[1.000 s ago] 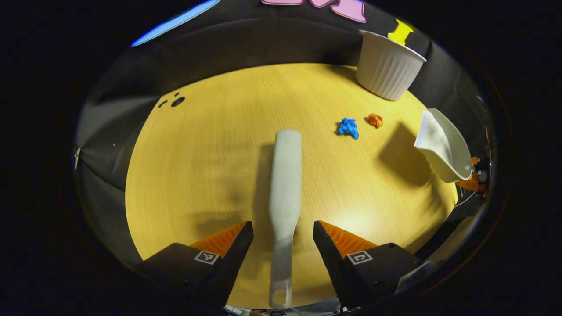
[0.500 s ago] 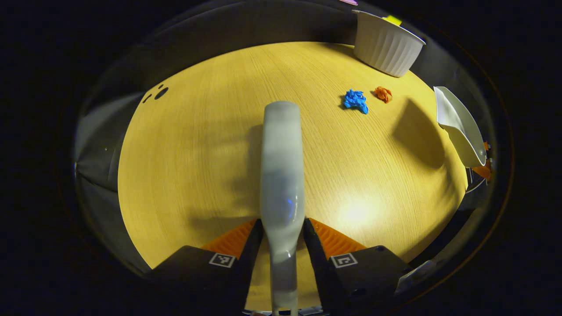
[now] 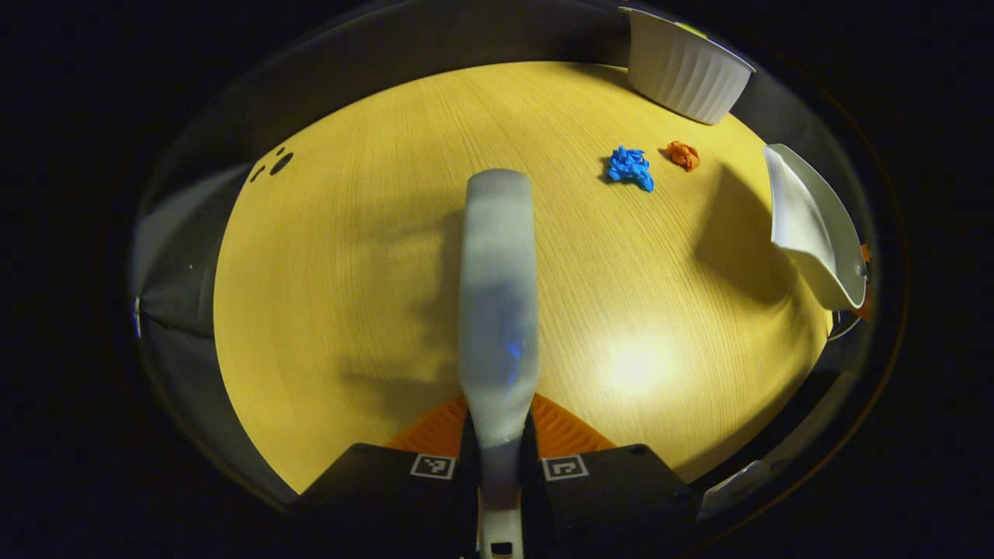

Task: Pick up the small broom and dustpan from the desktop, sweep the trash into the dustpan with the broom, and then empty the trash into the garbage bin.

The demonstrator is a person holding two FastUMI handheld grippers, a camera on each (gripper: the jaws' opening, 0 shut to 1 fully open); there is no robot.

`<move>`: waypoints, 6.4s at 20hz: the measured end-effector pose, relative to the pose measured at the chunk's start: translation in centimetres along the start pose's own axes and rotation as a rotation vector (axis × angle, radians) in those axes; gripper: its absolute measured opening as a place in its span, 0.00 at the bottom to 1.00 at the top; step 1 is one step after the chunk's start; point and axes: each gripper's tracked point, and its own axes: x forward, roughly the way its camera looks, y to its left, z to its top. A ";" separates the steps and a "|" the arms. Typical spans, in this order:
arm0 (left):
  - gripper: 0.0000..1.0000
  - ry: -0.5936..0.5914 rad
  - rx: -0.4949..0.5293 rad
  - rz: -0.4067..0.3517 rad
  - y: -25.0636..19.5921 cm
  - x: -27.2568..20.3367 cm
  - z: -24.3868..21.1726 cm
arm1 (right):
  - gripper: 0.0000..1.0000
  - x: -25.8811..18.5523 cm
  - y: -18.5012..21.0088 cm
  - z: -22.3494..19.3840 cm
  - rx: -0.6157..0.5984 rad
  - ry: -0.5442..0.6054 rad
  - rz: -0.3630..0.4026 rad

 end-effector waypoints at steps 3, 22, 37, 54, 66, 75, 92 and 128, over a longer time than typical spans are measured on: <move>0.25 -0.025 0.018 -0.015 -1.3 0.1 3.0 | 0.36 0.6 -0.1 -0.2 -0.059 0.078 0.011; 0.25 -0.055 0.237 -0.179 -10.8 2.6 12.4 | 0.36 2.9 -2.3 0.9 -0.151 0.190 0.049; 0.25 0.061 0.332 -0.507 -17.2 -1.5 10.6 | 0.36 4.5 -2.2 0.8 -0.155 0.077 0.053; 0.25 -0.308 0.168 -0.188 -10.7 -9.1 12.9 | 0.36 3.7 -0.2 1.8 0.079 -0.087 -0.116; 0.24 -0.204 0.027 -0.224 -5.9 -5.5 3.1 | 0.36 -2.5 2.8 3.1 0.314 -0.151 -0.338; 0.27 -0.196 0.007 -0.236 -4.3 -4.7 1.6 | 0.36 -3.2 2.7 2.8 0.258 -0.054 -0.528; 0.24 -0.184 -0.073 -0.227 -3.7 -3.8 0.5 | 0.40 -12.1 -4.2 1.4 -0.126 0.382 -0.600; 0.24 -0.184 -0.105 -0.096 -3.8 -4.2 -0.1 | 0.36 -12.3 6.0 0.0 -0.078 -0.052 -0.339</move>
